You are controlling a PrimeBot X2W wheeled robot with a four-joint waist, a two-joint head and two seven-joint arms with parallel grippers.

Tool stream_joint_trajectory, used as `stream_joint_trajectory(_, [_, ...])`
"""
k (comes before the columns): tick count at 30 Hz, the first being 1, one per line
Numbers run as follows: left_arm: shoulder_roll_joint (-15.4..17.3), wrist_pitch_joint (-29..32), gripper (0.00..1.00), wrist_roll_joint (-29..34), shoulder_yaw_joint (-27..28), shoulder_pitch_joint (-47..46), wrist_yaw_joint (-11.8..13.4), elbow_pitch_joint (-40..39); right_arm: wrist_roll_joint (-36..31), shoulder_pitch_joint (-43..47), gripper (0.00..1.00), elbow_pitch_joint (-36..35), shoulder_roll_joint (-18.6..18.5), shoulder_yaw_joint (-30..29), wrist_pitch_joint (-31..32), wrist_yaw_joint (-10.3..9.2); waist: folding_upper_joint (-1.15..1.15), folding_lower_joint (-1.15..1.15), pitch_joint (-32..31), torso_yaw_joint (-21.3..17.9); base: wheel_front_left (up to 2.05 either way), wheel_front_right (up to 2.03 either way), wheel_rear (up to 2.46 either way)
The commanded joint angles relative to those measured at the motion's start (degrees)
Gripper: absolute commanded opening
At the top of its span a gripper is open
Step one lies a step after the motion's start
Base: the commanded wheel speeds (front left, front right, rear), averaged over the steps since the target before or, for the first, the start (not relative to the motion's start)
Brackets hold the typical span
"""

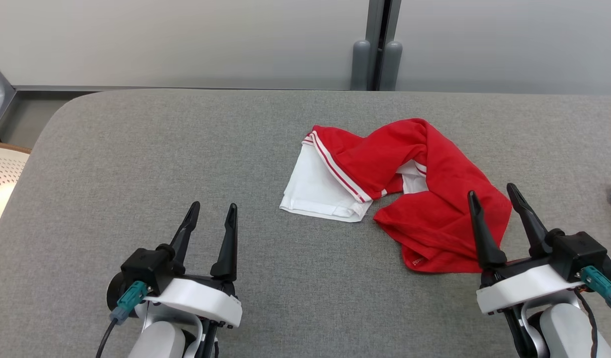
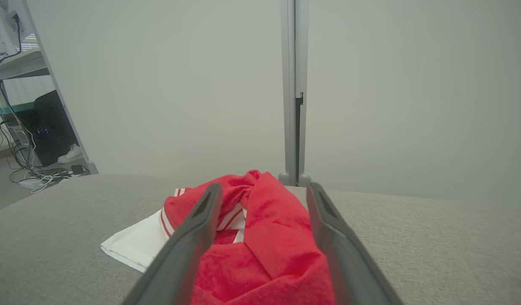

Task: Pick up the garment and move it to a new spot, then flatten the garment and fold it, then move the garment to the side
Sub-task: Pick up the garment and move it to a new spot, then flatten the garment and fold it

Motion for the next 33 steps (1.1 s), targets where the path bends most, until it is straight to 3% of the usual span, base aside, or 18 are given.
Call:
stream_joint_trajectory(1, [0.13,-0.08,1.00,0.70,0.44,0.28,-0.65,-0.30,0.48,0.44,1.00,0.06,-0.49,0.12,-0.34,0.00,0.00,0.00,0.15,0.29,0.00,0.00,0.00])
stream_joint_trajectory(5, [-0.12,-0.08,1.00,0.64,-0.22,-0.68,-1.28,-0.44,0.58,-0.70,1.00,0.74,-1.16,2.86,-0.34,0.00,0.00,0.00,0.84,1.33,0.00,0.00,0.00])
stream_joint_trajectory(11, [-0.14,-0.07,1.00,-1.63,-2.31,-1.49,-0.04,-0.94,4.21,-4.08,1.00,2.91,-2.83,9.07,3.74,-0.01,0.00,0.00,2.62,3.32,0.00,0.00,0.00])
stream_joint_trajectory(16, [-0.12,-0.07,1.00,-3.17,-4.63,-2.15,0.80,-1.19,10.43,-8.71,1.00,6.37,-4.73,12.54,8.88,-0.01,0.00,0.00,5.09,6.27,0.00,0.00,0.00])
stream_joint_trajectory(27, [-0.15,-0.08,1.00,-5.82,-8.04,-4.08,2.49,-2.24,24.03,-17.69,1.00,13.49,-8.42,14.41,17.71,0.00,0.00,0.00,9.98,11.75,0.00,0.00,0.00])
stream_joint_trajectory(28, [-0.16,-0.07,1.00,-6.07,-8.31,-4.18,2.65,-2.29,25.03,-18.33,0.89,13.71,-8.63,14.76,18.26,0.00,0.00,0.00,10.28,12.06,0.00,0.00,0.00])
stream_joint_trajectory(29, [-0.13,-0.07,1.00,-6.43,-8.84,-4.26,3.06,-2.41,26.51,-19.56,0.00,13.41,-9.36,15.44,18.17,0.00,0.00,0.00,10.68,12.45,0.00,0.00,0.00])
stream_joint_trajectory(33, [-0.14,-0.08,1.00,-6.82,-9.22,-4.40,3.46,-2.26,27.86,-21.18,0.00,12.46,-10.65,17.02,16.57,0.00,0.00,0.00,10.60,12.47,0.00,0.00,0.00])
